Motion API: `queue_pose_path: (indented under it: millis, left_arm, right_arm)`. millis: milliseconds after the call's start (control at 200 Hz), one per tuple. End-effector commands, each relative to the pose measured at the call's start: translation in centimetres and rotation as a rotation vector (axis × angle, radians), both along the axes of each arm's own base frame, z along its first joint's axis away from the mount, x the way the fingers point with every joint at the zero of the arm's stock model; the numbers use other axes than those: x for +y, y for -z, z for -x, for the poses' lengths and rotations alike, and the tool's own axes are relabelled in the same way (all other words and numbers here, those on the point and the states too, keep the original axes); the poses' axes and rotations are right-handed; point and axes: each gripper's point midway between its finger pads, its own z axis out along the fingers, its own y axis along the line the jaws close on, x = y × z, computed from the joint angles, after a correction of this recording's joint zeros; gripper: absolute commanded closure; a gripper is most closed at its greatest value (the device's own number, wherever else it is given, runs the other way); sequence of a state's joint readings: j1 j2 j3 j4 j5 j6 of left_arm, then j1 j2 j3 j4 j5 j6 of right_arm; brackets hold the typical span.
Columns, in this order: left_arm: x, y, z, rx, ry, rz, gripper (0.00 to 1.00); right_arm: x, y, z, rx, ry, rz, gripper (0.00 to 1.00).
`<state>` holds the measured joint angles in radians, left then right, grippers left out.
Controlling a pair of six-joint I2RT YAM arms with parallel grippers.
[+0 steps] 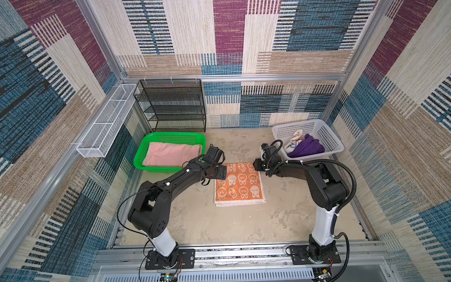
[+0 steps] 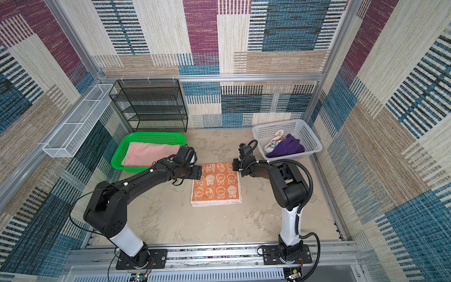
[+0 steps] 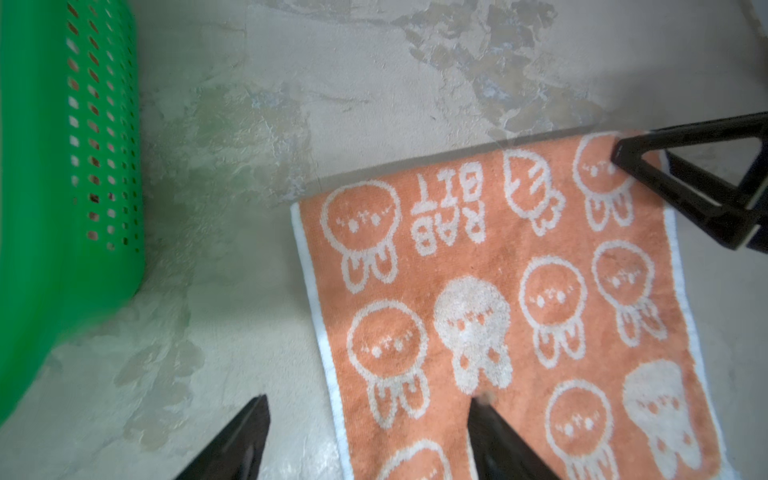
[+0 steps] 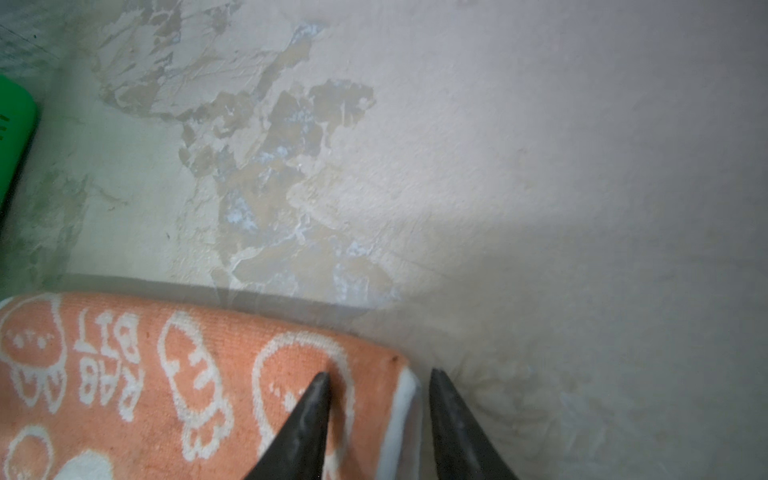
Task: Fold and stack the towels
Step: 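Move both grippers to the towel edge farthest from the robot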
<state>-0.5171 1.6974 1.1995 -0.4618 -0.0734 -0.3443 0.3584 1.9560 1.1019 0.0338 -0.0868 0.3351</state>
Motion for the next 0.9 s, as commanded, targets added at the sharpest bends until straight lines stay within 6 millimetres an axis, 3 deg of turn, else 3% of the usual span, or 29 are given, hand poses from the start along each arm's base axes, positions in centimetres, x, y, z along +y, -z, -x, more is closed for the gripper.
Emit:
queue_pose_path:
  millis: [0,115,245,536,736,891]
  left_arm:
    - [-0.2,0.1,-0.7,0.012,0.008,-0.002,0.21]
    - [-0.3,0.5,-1.9,0.027,-0.005,-0.008,0.22]
    - [-0.2,1.6,-3.5,0.057,-0.029,-0.018,0.24]
    - [-0.8,3.6,-6.8,0.101,-0.059,-0.047,0.29]
    - [-0.9,5.7,-7.9,0.156,-0.077,-0.045,0.42]
    - [-0.8,6.8,-8.6,0.171,-0.089,-0.043,0.47]
  right_arm:
    - [-0.3,0.5,-0.2,0.004,0.009,-0.007,0.66]
    - [-0.5,0.7,-0.2,0.004,0.009,-0.001,0.86]
    - [-1.1,1.0,0.0,0.007,0.019,0.017,1.00]
    - [-2.2,1.4,1.1,0.013,0.035,0.057,1.00]
    - [-2.8,1.6,1.7,0.016,0.042,0.080,1.00]
    - [-3.0,1.7,1.8,0.018,0.041,0.095,1.00]
